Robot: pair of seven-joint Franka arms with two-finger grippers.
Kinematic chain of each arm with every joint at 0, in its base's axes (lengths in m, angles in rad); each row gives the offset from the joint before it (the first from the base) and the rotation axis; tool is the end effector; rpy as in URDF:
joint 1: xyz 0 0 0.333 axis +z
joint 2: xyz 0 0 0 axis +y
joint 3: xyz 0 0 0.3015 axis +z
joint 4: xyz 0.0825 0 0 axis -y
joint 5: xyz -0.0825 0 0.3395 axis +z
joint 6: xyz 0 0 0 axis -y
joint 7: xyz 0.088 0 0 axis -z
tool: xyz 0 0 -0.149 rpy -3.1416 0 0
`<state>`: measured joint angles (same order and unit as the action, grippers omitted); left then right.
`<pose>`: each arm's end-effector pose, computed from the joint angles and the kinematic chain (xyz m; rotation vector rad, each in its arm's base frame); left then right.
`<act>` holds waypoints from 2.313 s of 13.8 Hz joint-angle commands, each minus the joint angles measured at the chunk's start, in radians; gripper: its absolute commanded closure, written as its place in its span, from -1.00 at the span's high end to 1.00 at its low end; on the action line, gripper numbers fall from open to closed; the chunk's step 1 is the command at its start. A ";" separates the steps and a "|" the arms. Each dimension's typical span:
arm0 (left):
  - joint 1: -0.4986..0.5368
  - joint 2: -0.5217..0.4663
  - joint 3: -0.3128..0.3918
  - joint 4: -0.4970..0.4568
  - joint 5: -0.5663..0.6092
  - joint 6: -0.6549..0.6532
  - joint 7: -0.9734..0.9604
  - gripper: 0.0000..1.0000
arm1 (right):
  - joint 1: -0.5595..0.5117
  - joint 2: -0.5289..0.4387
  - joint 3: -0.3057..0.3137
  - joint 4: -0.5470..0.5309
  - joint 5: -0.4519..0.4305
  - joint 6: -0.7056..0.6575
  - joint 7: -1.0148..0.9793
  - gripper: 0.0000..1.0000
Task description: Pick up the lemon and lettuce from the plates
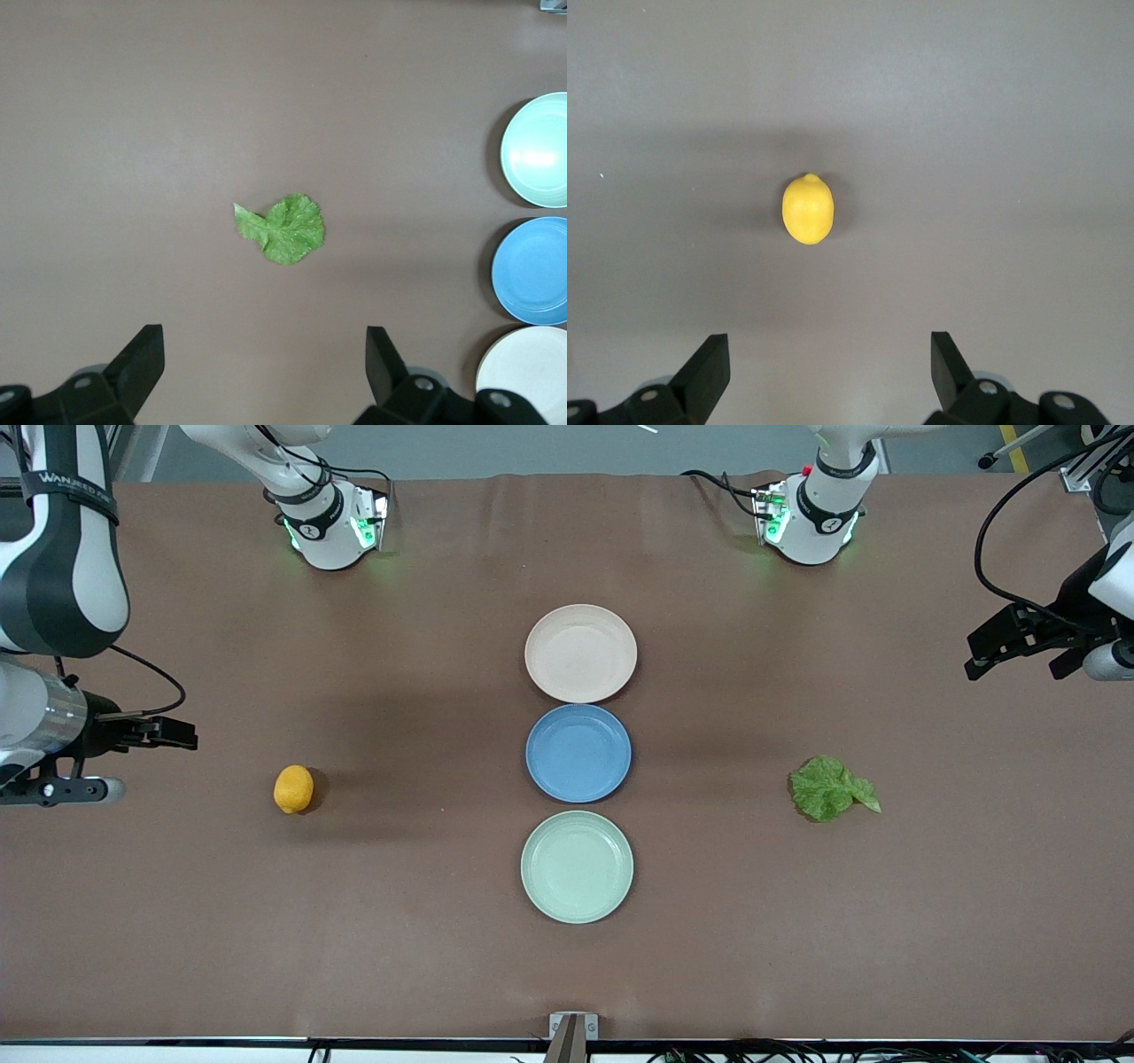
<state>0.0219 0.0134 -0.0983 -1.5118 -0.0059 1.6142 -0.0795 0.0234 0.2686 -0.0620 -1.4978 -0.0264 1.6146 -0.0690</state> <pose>0.5212 -0.0404 0.5907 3.1244 0.0049 0.1379 0.5726 -0.0226 0.4565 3.0974 0.0535 -0.2380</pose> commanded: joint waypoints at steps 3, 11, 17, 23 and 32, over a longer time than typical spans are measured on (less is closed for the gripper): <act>0.027 0.016 -0.004 0.065 -0.010 -0.056 0.007 1.00 | -0.013 0.020 0.014 0.125 -0.024 -0.090 -0.005 1.00; 0.032 0.019 -0.004 0.056 -0.006 -0.065 0.058 1.00 | -0.034 0.008 0.016 0.078 0.042 -0.095 0.003 1.00; 0.030 0.020 -0.006 0.056 -0.006 -0.069 0.058 1.00 | -0.023 -0.199 0.016 -0.195 0.040 0.060 0.003 1.00; 0.032 0.020 -0.008 0.056 -0.006 -0.069 0.059 1.00 | -0.030 -0.327 0.016 -0.297 0.040 0.051 0.003 1.00; 0.032 0.020 -0.008 0.053 -0.008 -0.079 0.056 1.00 | -0.030 -0.376 0.018 -0.345 0.037 0.080 -0.002 1.00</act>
<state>0.0482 0.0276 -0.1016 -1.4785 -0.0099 1.5592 -0.0400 0.0107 -0.0604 -0.0570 -1.8021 -0.0017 1.6727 -0.0685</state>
